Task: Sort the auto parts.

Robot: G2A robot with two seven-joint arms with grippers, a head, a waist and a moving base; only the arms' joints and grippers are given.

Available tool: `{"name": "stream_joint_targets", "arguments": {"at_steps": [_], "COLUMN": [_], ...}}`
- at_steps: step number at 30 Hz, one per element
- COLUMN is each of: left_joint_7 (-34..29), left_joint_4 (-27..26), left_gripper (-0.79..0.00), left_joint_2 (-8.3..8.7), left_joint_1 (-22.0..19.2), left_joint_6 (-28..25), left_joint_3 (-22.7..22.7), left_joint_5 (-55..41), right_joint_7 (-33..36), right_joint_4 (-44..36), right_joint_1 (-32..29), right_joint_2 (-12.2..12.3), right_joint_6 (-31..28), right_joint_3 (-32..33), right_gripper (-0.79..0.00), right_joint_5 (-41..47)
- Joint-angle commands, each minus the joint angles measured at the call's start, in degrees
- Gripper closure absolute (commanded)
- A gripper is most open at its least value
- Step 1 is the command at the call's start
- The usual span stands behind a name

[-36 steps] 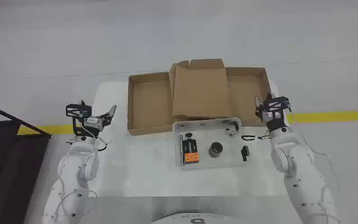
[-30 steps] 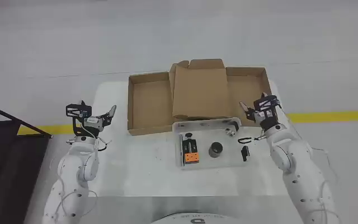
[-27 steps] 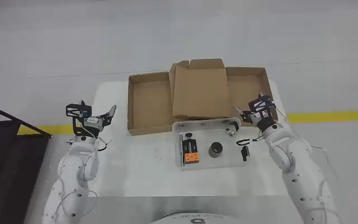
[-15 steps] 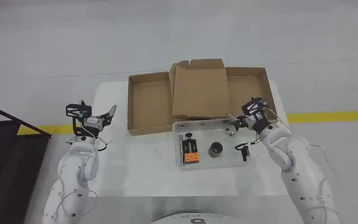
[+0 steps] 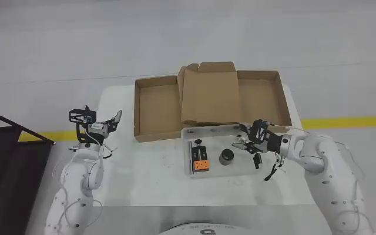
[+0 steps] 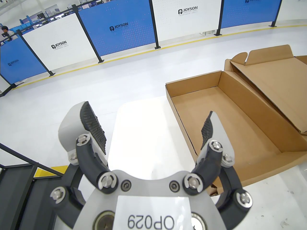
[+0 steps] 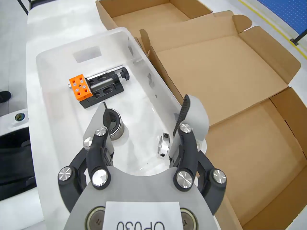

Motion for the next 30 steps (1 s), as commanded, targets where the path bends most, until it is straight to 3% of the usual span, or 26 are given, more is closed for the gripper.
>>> {"name": "stream_joint_targets", "arguments": {"at_steps": [1, 8, 11, 16, 30], "left_joint_7": [0.0, 0.0, 0.0, 0.0, 0.0], "left_joint_4": [0.0, 0.0, 0.0, 0.0, 0.0], "left_gripper": [-0.785, -0.785, -0.785, -0.785, -0.785], "left_joint_2": [0.00, 0.00, 0.00, 0.00, 0.00], "left_joint_1": [0.0, 0.0, 0.0, 0.0, 0.0], "left_joint_6": [0.0, 0.0, 0.0, 0.0, 0.0], "left_joint_3": [0.0, 0.0, 0.0, 0.0, 0.0], "left_joint_5": [0.0, 0.0, 0.0, 0.0, 0.0], "right_joint_7": [1.0, 6.1, 7.7, 9.5, 13.0], "right_joint_4": [-0.5, -1.4, -1.3, -0.8, -0.3], "right_joint_1": [0.2, 2.4, 3.2, 4.2, 6.3], "right_joint_2": [0.4, 1.8, 2.5, 3.3, 3.8], "right_joint_6": [0.0, 0.0, 0.0, 0.0, 3.6], "right_joint_3": [-0.9, -5.7, -7.4, -9.0, -13.2], "right_gripper": [-0.403, -0.409, -0.453, -0.391, -0.385], "right_joint_5": [-0.4, -2.9, -3.1, -3.5, -5.2]}}
